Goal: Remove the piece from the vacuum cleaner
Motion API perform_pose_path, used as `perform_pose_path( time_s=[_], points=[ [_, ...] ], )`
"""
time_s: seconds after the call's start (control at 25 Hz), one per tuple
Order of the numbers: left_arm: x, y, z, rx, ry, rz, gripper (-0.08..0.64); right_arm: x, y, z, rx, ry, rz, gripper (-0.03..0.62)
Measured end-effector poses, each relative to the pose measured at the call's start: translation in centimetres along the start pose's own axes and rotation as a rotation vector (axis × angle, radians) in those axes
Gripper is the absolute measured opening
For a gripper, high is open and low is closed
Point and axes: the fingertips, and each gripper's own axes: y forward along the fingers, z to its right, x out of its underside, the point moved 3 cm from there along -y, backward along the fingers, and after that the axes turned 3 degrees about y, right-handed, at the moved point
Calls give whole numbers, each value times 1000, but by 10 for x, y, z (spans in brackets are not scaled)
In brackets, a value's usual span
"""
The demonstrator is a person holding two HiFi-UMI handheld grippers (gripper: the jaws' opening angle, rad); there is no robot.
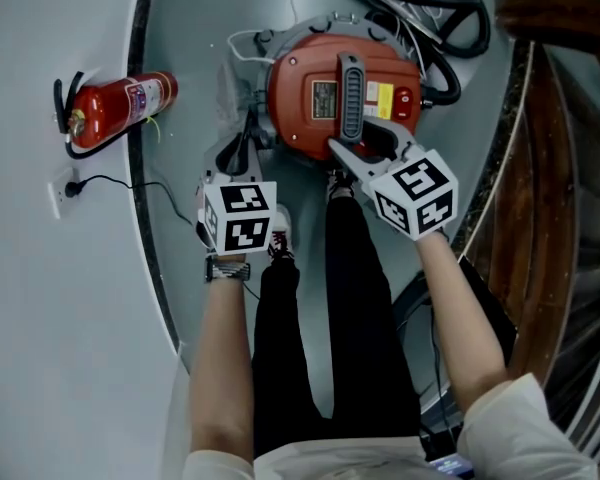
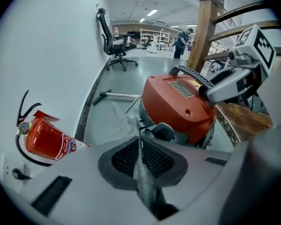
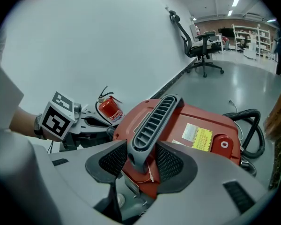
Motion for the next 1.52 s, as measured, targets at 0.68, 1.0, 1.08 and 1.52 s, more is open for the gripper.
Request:
perform_pose_path(
  time_s=[0.68,1.0,1.08,1.52],
  points=[
    [4,-6,-17,-35,2,-1,32,1,0,0,4,-5,0,202],
    [5,-7,-20,-25,7,0,35,0,0,0,8,-12,-2,202],
    [6,-7,-22,-22,5,0,35,0,0,0,10,-13,1,202],
    [9,-8,-28,-5,18,-3,36,1,0,0,-2,-17,7,202]
  ],
)
